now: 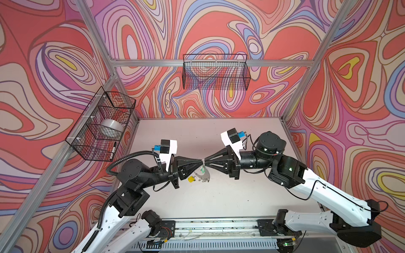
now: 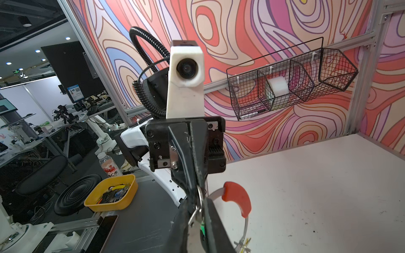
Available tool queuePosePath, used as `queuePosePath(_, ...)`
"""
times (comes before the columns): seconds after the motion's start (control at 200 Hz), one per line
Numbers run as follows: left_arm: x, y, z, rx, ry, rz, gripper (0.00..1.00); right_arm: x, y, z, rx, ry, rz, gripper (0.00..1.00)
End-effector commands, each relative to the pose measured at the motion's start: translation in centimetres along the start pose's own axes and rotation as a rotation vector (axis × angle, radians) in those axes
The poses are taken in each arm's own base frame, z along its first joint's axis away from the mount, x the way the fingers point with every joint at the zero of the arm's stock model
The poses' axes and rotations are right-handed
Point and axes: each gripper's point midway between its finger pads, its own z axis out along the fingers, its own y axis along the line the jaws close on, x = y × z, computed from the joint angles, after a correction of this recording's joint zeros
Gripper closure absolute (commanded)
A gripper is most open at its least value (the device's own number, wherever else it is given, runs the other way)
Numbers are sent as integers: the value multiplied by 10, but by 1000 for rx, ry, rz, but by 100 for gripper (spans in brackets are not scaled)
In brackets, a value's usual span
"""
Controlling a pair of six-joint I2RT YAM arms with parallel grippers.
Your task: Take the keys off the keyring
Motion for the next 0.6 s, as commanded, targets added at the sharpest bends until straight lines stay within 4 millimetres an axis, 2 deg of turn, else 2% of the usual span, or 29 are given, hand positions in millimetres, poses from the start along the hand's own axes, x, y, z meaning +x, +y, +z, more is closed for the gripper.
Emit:
queuePosePath(0.0, -12, -10, -2, 33, -37, 34, 100, 6, 2, 4, -20, 10, 5, 93)
queuePosePath(0.065, -11, -10, -2, 35, -36, 31, 100, 6, 2, 4, -20, 11, 5, 96)
queuePosePath(0.195, -10, -10, -1, 41, -31, 26, 100, 8, 0, 5, -17, 24, 12, 96)
queuePosePath(0.235, -10, -11, -1, 43, -33, 26, 100, 8, 0, 5, -16, 25, 13, 100)
queuePosePath(0.456, -5, -8, -1, 24, 3, 7, 100, 13, -2, 3, 9, 62, 24, 100)
queuePosePath(0.536, -2, -8, -2, 21, 28, 3, 78, 15, -2, 0, 19, 95, 25, 100)
queuePosePath(0.596, 0, -9, -3, 16, 45, 0, 70, 17, -1, -2, 29, 130, 26, 100)
